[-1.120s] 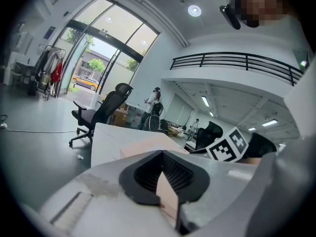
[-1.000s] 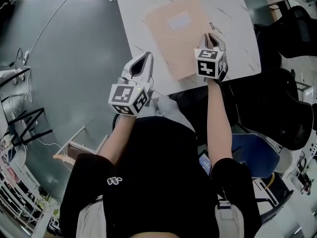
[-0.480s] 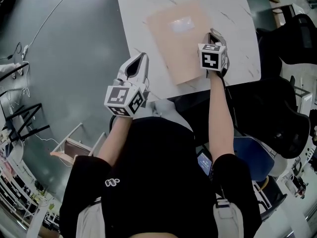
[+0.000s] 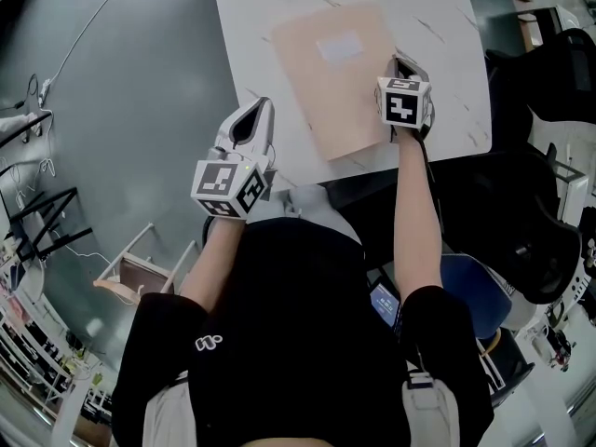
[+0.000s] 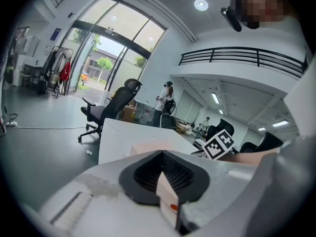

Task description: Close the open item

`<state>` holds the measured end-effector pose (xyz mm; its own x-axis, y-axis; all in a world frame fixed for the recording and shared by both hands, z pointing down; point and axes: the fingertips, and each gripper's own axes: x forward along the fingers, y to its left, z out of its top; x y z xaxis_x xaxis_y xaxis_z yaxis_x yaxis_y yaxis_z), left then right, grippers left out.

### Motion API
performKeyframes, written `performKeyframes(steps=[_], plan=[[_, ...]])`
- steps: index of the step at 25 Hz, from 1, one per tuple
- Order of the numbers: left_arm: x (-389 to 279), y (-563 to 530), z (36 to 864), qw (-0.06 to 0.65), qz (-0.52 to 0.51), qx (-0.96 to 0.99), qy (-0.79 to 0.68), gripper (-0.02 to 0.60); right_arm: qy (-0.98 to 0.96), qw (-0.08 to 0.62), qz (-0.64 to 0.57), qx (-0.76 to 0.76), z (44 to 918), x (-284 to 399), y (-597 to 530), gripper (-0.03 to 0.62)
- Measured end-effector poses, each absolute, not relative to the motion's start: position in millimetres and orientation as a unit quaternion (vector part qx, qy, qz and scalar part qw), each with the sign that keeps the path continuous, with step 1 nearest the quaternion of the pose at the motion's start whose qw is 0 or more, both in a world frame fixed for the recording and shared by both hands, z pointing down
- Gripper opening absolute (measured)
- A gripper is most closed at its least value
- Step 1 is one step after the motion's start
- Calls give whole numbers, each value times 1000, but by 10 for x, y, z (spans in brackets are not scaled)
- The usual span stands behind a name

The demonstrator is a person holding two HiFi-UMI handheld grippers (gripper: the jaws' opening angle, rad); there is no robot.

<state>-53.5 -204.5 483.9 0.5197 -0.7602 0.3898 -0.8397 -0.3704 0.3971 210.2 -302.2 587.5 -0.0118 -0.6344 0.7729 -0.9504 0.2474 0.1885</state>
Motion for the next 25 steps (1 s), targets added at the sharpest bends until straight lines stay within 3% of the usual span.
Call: performKeyframes(steps=[17,25], plan=[[-445,-2044,4844,281,73,823,-488,-3,-698,421,192,546,5929,2078,-3000,-11],[-445,-2019,4672,267,62,835,-477,-3,-694,361,212,587,5814,2144,-2941,-9]])
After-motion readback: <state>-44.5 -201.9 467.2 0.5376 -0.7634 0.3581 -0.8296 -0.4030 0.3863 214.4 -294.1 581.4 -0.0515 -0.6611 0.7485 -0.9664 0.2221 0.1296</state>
